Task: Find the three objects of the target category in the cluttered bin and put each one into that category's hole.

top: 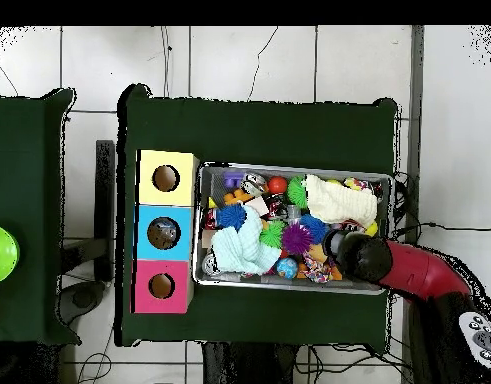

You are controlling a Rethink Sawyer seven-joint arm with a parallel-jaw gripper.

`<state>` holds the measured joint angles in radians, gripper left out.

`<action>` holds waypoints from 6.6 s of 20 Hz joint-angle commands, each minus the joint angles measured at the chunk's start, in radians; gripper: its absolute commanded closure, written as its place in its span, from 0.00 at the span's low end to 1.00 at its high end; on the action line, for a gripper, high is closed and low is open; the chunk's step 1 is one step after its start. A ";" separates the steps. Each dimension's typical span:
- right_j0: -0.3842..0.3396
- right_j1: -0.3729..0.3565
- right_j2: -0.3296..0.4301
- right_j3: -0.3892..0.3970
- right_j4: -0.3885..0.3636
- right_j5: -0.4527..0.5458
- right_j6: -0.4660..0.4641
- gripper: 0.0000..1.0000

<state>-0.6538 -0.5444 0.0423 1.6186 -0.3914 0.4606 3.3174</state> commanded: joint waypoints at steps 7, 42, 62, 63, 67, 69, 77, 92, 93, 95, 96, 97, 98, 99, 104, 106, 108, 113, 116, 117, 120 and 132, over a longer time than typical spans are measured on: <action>0.026 0.023 0.084 -0.036 0.039 0.066 -0.105 0.00; 0.389 0.024 0.015 0.080 0.647 -0.076 0.162 0.00; 0.595 0.080 -0.308 0.115 0.554 -0.046 0.072 0.00; 0.589 0.084 -0.286 0.123 0.576 -0.056 0.082 0.00; 0.588 0.138 -0.243 0.112 0.622 -0.118 0.110 0.00; 0.606 0.169 -0.237 0.092 0.645 -0.143 0.138 0.00; 0.633 0.124 -0.151 0.097 0.791 -0.142 0.189 0.00; 0.632 0.164 -0.083 0.088 0.926 -0.252 0.129 0.00; 0.628 0.164 -0.078 0.089 0.928 -0.258 0.124 0.00; 0.645 0.175 -0.105 0.075 0.931 -0.239 0.124 0.00; 0.635 0.180 -0.100 0.079 0.923 -0.248 0.110 0.00; 0.626 0.185 -0.095 0.083 0.915 -0.258 0.096 0.00; 0.614 0.189 -0.088 0.092 0.904 -0.275 0.084 0.00; 0.602 0.194 -0.080 0.100 0.893 -0.292 0.071 0.00; 0.599 0.233 -0.088 0.073 0.880 -0.312 0.059 0.00; 0.609 0.247 -0.099 0.058 0.881 -0.309 0.059 0.00; 0.620 0.253 -0.114 0.051 0.884 -0.302 0.062 0.00; 0.652 0.261 -0.164 0.028 0.883 -0.264 0.060 1.00; 0.648 0.257 -0.165 0.030 0.879 -0.254 0.054 1.00; 0.647 0.250 -0.170 0.034 0.876 -0.245 0.050 1.00; 0.620 0.203 -0.170 0.081 0.848 -0.230 0.020 1.00; 0.065 -0.143 -0.064 0.304 0.316 -0.051 -0.550 1.00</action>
<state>-0.3497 -0.5736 -0.0967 1.8343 0.1597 0.2775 3.2768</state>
